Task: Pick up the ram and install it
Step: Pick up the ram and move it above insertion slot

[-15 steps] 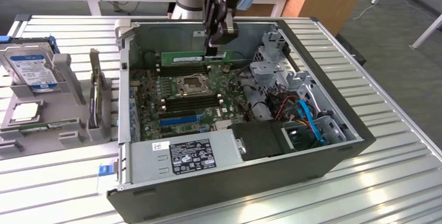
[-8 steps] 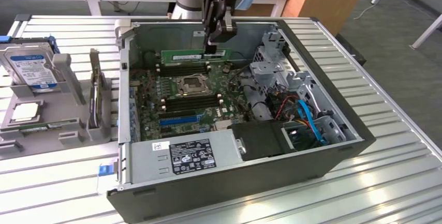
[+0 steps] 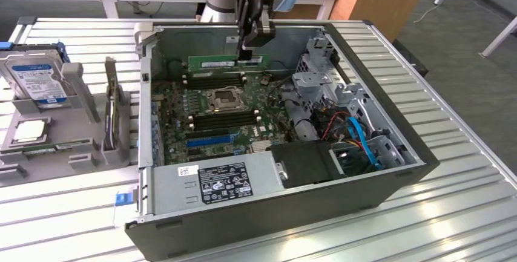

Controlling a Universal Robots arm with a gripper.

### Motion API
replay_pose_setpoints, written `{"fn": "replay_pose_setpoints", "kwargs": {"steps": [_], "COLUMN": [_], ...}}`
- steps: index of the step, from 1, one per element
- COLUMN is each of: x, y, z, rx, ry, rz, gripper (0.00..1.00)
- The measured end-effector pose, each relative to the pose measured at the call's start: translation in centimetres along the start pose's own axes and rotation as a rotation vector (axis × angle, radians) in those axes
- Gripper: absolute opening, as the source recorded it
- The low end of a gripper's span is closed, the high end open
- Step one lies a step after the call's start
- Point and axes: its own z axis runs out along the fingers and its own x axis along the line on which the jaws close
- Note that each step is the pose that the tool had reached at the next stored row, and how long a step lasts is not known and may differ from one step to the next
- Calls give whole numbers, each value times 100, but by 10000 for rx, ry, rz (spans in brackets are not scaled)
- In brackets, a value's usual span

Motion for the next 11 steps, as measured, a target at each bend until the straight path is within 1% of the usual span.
{"fn": "replay_pose_setpoints", "kwargs": {"steps": [11], "x": [-97], "y": [-2], "z": [6], "rx": [0], "ry": [0], "rz": [0], "gripper": [12]}}
